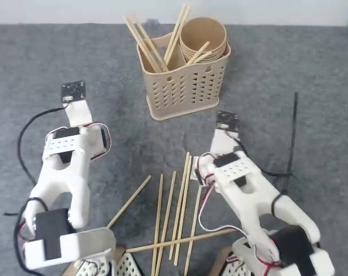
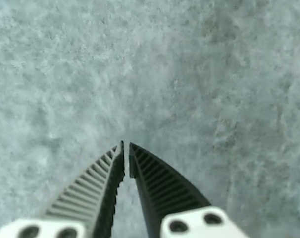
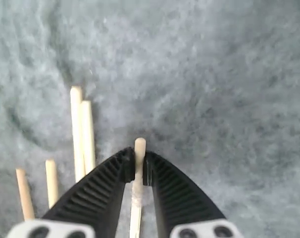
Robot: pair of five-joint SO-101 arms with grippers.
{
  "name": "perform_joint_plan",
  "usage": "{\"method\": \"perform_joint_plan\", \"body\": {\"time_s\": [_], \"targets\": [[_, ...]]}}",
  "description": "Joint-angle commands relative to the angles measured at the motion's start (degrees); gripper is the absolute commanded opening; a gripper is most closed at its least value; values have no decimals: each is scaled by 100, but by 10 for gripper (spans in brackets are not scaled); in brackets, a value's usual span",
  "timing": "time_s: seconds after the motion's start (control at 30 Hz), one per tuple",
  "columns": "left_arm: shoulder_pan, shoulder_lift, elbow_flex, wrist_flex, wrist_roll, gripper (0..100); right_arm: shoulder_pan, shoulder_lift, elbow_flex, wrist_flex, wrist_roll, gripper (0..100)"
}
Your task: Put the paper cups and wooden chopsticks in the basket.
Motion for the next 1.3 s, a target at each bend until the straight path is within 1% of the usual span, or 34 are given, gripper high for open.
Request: {"method": "perform_joint_plan", "body": {"time_s": [0.0, 0.07, 0.1, 0.17, 0.2, 0.37, 0.53, 0.67, 0.8, 0.93, 1.07, 1.27], "targets": [[158, -79, -295, 800, -853, 13, 171, -382, 62, -338, -62, 8], [316, -79, -558, 1574, -1934, 13, 180, -382, 88, -426, -62, 8], [440, -79, -681, 1987, -2303, 13, 180, -382, 88, -444, -62, 8], [721, -79, -848, 2769, -2760, 13, 180, -382, 88, -462, -62, 8], [835, -79, -901, 3024, -2927, 13, 180, -382, 88, -462, -53, 8], [1354, -70, -804, 3112, -3464, 13, 180, -382, 88, -462, -18, 8], [1723, -79, -760, 2593, -3481, 17, 180, -382, 88, -462, -18, 8], [2066, -79, -743, 2611, -3358, 55, 180, -382, 88, -462, -18, 8], [2497, -79, -541, 2567, -3244, 116, 180, -382, 88, -462, -18, 8], [2954, -44, -224, 2435, -3235, 126, 180, -382, 88, -462, -18, 8], [2989, -26, 48, 2048, -3200, 126, 180, -382, 88, -462, -18, 8], [3007, -9, 127, 1829, -2725, 125, 180, -382, 88, -453, -18, 8]]}}
